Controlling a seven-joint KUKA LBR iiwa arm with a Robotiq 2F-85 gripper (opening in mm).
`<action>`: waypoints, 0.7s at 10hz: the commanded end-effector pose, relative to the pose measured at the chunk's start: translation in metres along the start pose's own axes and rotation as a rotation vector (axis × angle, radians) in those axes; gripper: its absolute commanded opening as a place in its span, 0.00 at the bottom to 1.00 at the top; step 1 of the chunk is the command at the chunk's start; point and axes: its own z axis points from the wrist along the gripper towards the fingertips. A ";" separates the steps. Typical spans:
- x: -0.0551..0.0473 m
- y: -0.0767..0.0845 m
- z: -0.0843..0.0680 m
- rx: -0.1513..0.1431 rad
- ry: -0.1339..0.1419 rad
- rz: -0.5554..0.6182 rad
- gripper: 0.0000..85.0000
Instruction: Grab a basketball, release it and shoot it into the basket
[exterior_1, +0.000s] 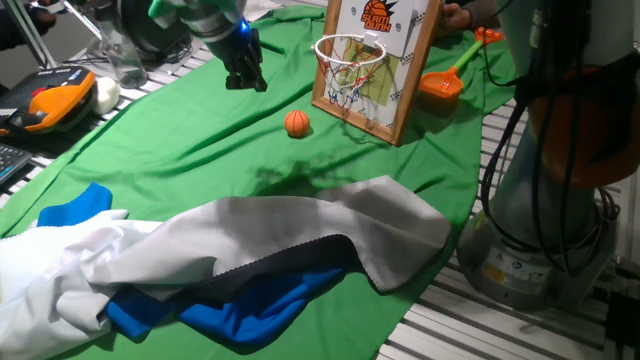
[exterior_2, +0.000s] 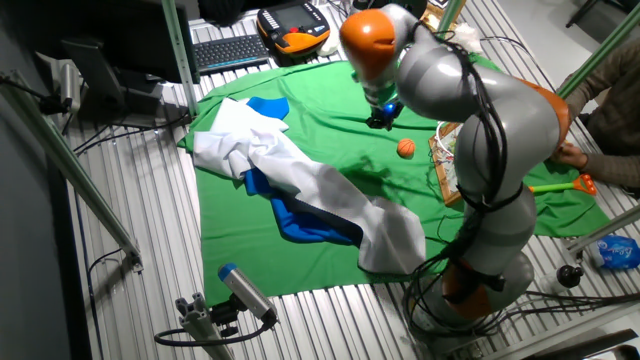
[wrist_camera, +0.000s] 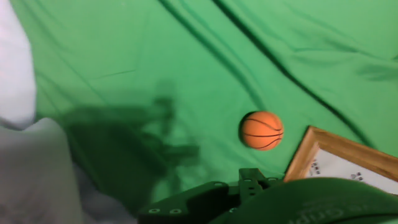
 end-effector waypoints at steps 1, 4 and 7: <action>-0.002 -0.002 0.006 0.020 -0.007 0.005 0.20; -0.008 -0.013 0.040 -0.023 -0.041 0.017 0.60; -0.012 -0.029 0.080 -0.047 -0.076 0.005 0.80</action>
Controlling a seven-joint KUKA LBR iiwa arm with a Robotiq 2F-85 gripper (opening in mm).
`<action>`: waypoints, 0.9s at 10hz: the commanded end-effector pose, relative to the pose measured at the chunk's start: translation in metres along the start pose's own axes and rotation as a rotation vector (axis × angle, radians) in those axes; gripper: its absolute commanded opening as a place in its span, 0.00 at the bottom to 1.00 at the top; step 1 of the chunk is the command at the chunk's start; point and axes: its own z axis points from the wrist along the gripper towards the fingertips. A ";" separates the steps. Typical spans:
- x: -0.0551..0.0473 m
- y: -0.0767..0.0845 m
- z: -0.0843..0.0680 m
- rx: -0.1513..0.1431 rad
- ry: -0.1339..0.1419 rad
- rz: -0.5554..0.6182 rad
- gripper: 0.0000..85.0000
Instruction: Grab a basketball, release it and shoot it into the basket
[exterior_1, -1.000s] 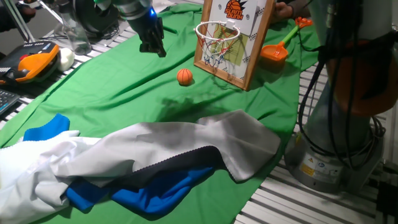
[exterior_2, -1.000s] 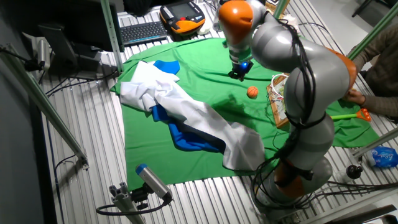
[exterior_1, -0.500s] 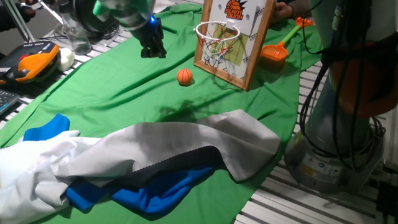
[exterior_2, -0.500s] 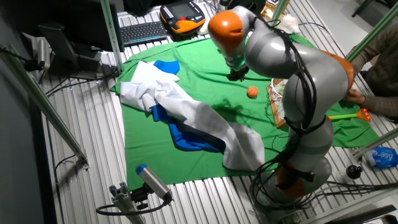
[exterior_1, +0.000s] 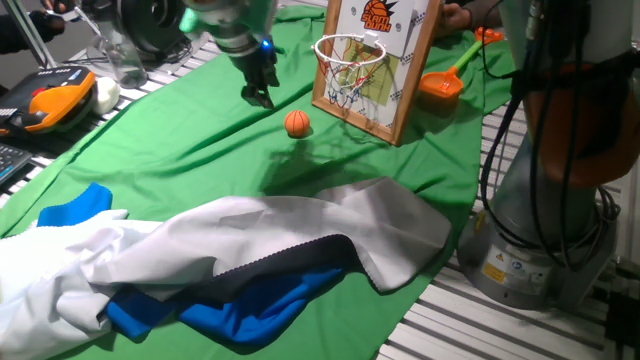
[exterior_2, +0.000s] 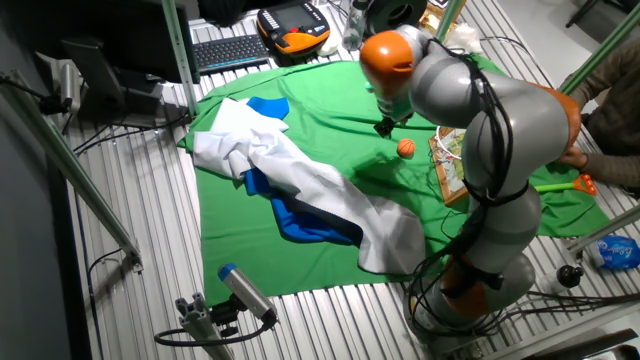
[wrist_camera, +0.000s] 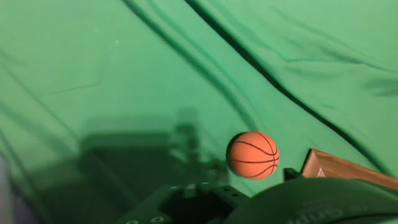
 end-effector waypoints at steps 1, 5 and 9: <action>0.000 -0.002 0.012 -0.010 -0.002 0.002 0.80; -0.002 -0.014 0.040 -0.054 -0.009 -0.011 0.80; -0.002 -0.016 0.041 -0.049 0.010 0.016 0.80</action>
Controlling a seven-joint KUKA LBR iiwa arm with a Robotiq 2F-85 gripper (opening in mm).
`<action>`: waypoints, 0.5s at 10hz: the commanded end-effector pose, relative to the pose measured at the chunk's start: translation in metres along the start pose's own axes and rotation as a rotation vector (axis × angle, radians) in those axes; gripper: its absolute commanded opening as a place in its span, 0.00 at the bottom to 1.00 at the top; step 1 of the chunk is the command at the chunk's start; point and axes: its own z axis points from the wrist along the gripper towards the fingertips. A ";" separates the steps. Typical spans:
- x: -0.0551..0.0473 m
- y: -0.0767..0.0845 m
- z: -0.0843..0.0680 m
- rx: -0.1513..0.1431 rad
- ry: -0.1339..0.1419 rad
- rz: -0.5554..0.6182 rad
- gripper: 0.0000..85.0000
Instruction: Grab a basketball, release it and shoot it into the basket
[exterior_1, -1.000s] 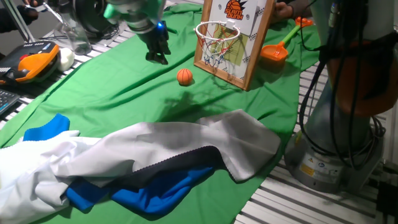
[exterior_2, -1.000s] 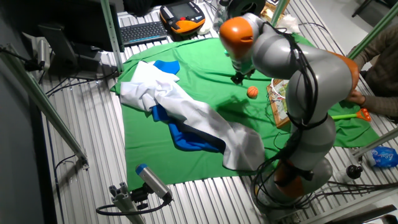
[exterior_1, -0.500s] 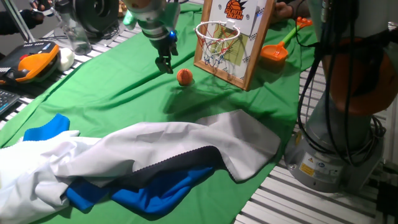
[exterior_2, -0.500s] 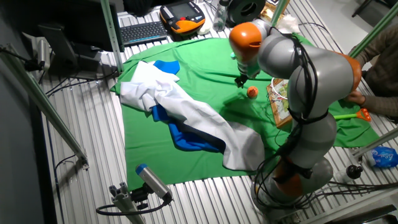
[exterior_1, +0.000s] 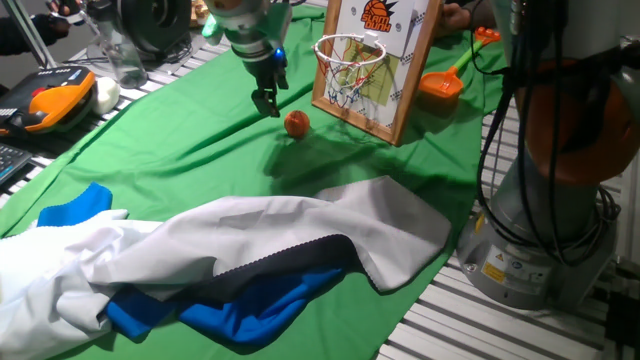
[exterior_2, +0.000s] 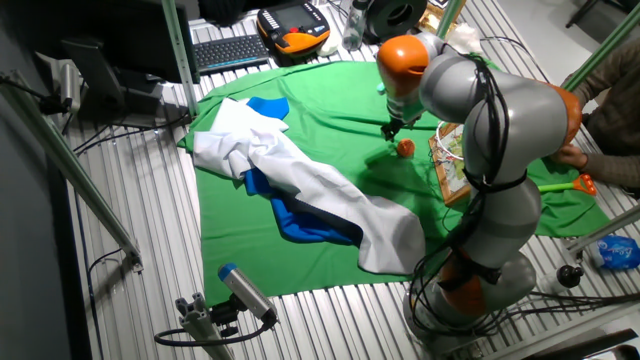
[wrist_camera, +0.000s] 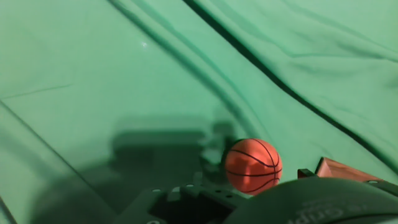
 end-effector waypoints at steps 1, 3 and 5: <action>0.000 0.000 0.000 0.015 0.025 0.017 0.80; 0.000 0.000 0.000 0.055 0.049 0.081 0.80; 0.000 0.000 0.000 0.027 0.050 0.086 0.80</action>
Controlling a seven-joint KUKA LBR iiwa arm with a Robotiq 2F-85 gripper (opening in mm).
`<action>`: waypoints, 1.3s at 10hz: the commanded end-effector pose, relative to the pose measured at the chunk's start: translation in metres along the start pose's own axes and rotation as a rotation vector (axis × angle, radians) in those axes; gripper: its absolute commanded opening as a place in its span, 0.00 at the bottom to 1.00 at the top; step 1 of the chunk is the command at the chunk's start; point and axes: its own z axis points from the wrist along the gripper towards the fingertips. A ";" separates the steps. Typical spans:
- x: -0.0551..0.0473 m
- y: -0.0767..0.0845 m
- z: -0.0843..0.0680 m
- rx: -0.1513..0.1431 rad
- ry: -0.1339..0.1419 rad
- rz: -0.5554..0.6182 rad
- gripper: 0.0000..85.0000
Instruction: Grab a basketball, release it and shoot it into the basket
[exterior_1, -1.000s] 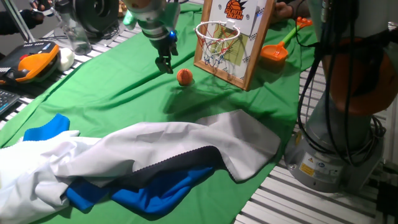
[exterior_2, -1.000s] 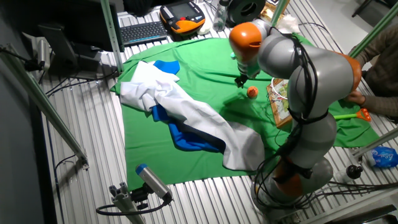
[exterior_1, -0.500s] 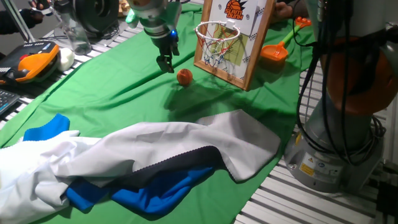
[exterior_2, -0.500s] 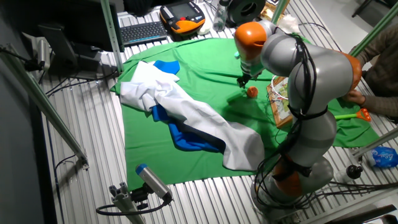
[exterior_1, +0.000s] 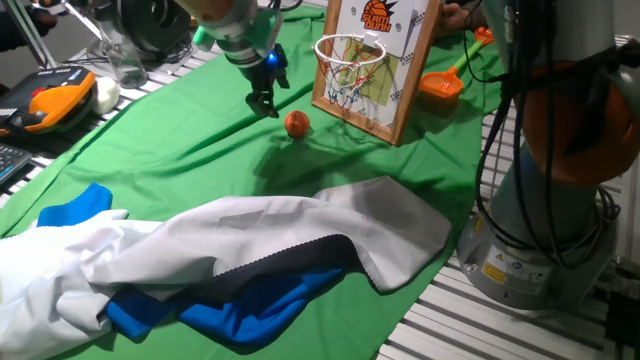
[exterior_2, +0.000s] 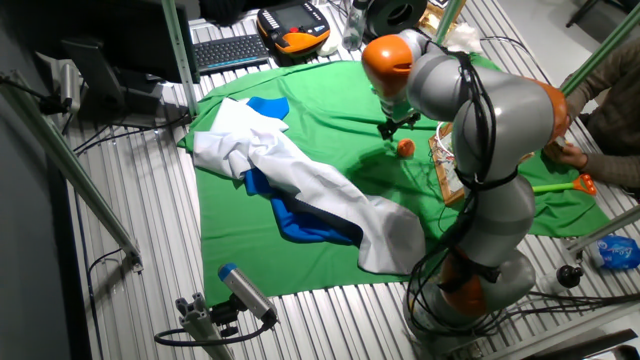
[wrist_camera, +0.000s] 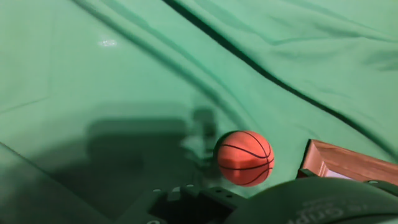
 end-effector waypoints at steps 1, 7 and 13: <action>-0.001 -0.002 0.003 -0.004 -0.003 -0.010 0.80; -0.007 -0.019 0.052 -0.026 -0.042 -0.036 0.80; -0.004 -0.023 0.092 -0.067 -0.102 -0.040 0.80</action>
